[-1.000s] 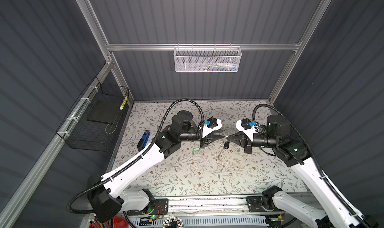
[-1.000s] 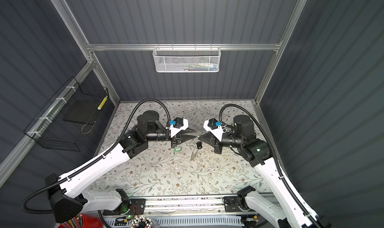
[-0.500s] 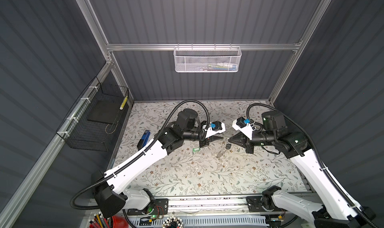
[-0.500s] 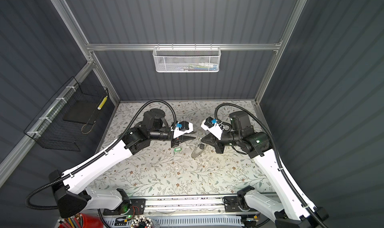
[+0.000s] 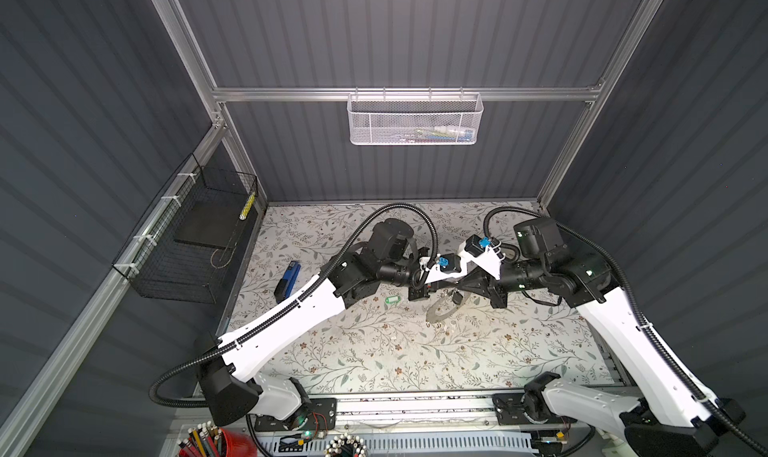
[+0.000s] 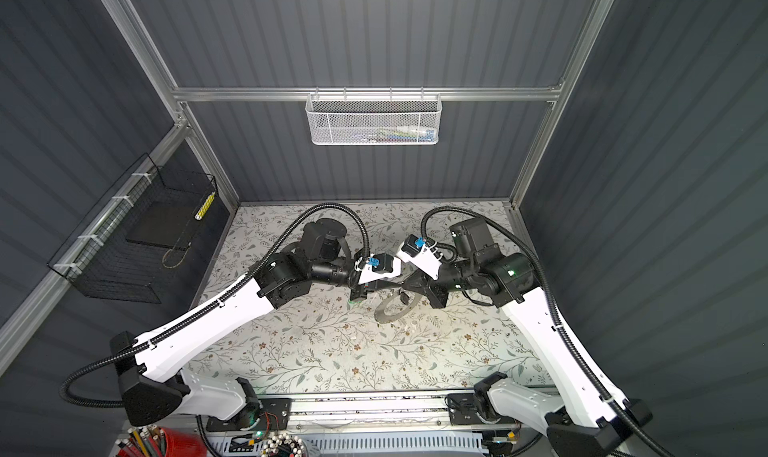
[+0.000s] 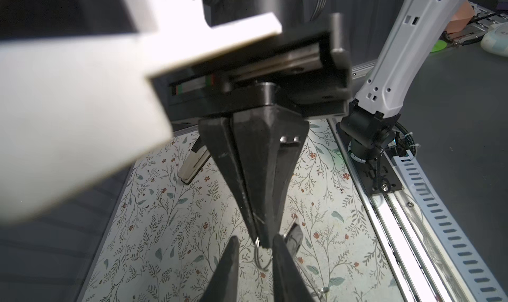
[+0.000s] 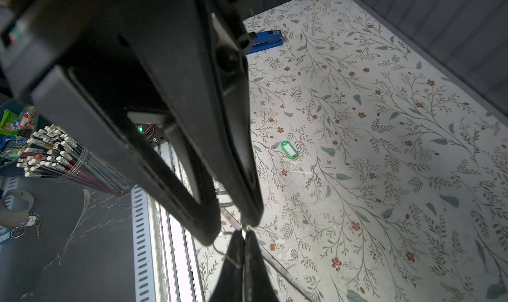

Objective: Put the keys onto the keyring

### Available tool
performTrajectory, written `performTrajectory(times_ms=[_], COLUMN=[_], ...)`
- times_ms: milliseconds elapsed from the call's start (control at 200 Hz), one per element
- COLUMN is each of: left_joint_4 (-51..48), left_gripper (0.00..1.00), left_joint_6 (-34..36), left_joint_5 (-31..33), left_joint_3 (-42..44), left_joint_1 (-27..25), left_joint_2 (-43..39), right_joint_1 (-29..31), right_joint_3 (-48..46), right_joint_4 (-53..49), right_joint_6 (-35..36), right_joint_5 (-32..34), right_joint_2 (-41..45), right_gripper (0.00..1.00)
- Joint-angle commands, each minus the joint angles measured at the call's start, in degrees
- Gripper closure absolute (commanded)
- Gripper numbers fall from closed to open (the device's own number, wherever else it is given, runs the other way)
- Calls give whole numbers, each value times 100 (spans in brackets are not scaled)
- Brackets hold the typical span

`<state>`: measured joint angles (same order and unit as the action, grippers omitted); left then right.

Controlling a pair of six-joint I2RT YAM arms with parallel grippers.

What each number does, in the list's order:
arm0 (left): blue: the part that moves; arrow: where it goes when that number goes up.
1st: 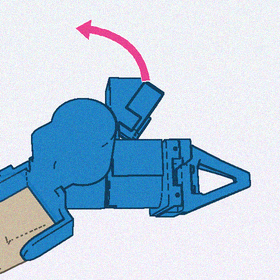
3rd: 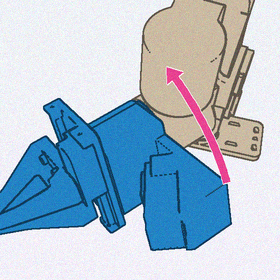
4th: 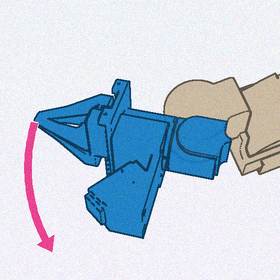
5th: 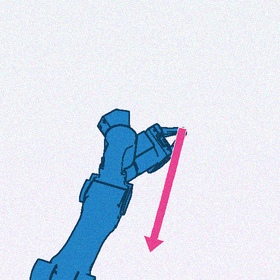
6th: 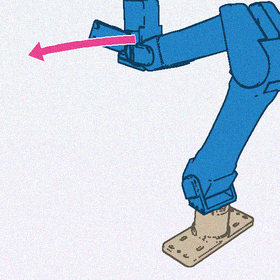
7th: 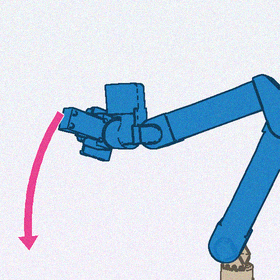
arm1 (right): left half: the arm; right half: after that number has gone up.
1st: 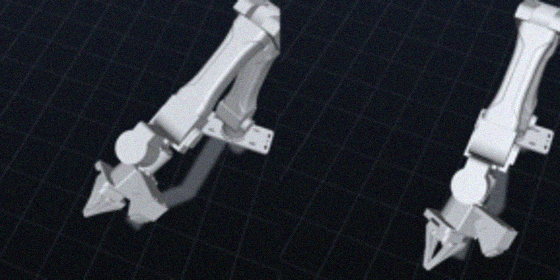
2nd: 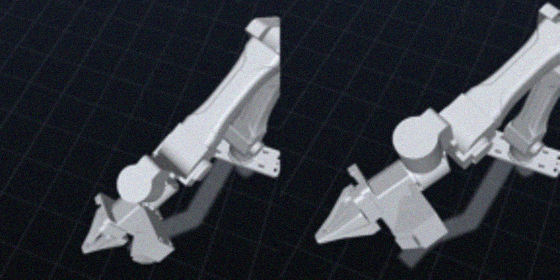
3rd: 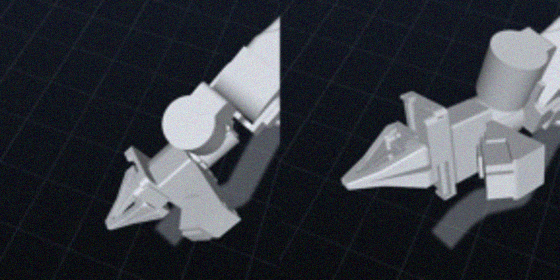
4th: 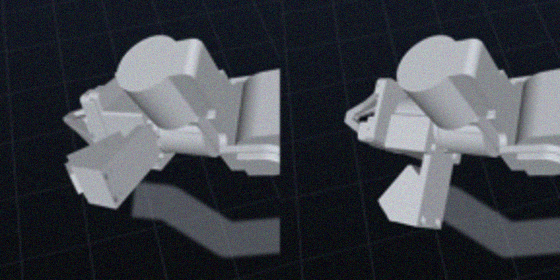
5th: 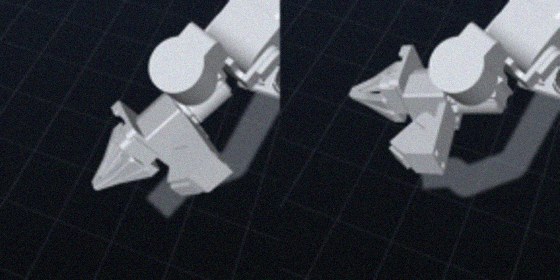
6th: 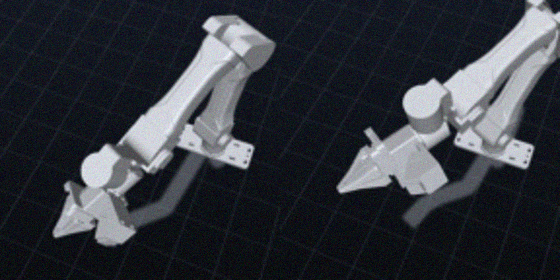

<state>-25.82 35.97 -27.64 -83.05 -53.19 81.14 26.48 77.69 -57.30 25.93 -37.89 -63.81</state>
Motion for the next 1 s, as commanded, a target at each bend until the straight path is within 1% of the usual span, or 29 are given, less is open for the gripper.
performTrajectory(times_ms=[0, 225, 420, 700, 841, 991], left_joint_4=[-366, -485, -558, -674, -651, -583], left_gripper=[76, 76, 78, 90, 100, 100], left_joint_6=[161, 209, 240, 334, 319, 273], left_joint_5=[195, 285, 335, 275, 148, -13], left_joint_3=[-218, -271, -360, -431, -415, -333], left_joint_1=[-26, -60, -103, -169, -184, -188], left_joint_2=[64, 160, 231, 308, 333, 306], right_joint_1=[26, 76, 111, 162, 182, 184], right_joint_3=[154, 159, 167, 159, 154, 116], right_joint_4=[-99, -72, -55, 9, 47, 157], right_joint_6=[37, 43, 45, 58, 97, 148], right_joint_5=[45, 8, 11, -19, -12, -23], right_joint_2=[57, 11, 6, 5, 0, 1], right_gripper=[100, 100, 100, 100, 100, 100])
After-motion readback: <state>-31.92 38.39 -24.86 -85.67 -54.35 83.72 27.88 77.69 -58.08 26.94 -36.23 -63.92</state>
